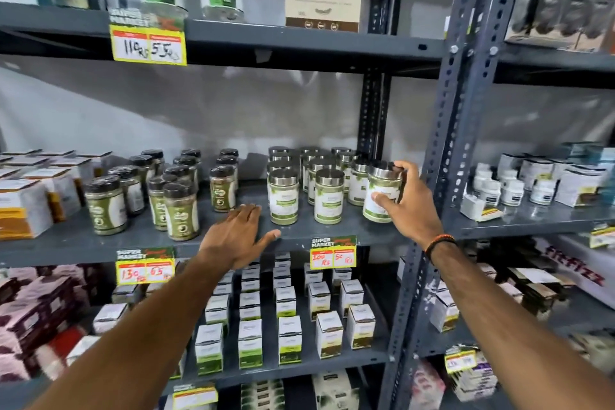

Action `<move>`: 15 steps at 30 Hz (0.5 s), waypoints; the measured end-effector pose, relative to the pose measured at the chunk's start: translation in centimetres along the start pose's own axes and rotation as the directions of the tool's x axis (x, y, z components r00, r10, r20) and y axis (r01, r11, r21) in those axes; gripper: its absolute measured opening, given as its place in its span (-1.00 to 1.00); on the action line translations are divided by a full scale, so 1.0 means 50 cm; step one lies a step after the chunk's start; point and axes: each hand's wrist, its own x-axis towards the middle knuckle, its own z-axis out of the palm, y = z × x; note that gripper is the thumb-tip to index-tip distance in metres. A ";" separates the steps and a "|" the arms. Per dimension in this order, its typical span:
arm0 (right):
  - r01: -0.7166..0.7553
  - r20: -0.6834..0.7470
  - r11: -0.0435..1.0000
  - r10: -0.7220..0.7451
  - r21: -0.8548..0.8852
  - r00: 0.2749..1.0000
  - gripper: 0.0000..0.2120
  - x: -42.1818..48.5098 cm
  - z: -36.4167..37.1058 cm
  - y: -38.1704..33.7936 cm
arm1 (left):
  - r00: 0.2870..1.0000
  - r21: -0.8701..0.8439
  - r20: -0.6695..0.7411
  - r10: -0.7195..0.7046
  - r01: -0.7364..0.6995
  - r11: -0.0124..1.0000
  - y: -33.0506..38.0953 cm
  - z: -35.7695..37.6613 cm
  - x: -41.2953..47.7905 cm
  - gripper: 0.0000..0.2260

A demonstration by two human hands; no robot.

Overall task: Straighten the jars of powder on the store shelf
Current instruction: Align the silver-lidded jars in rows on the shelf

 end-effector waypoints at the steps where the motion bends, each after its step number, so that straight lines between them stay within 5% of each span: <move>1: -0.007 0.009 1.000 0.007 0.001 1.000 -0.32 0.000 0.006 0.006 | 1.000 -0.002 0.017 -0.006 0.006 1.000 0.001 0.009 0.005 -0.16; 12: -0.074 0.055 0.997 0.075 -0.006 0.996 -0.31 -0.003 0.058 0.073 | 1.000 0.029 -0.028 0.006 -0.005 1.000 -0.011 0.055 0.030 -0.20; 15: -0.113 0.046 0.994 0.113 0.003 0.993 -0.16 -0.013 0.059 0.066 | 0.999 0.034 -0.042 0.001 0.001 0.999 -0.010 0.057 0.029 -0.20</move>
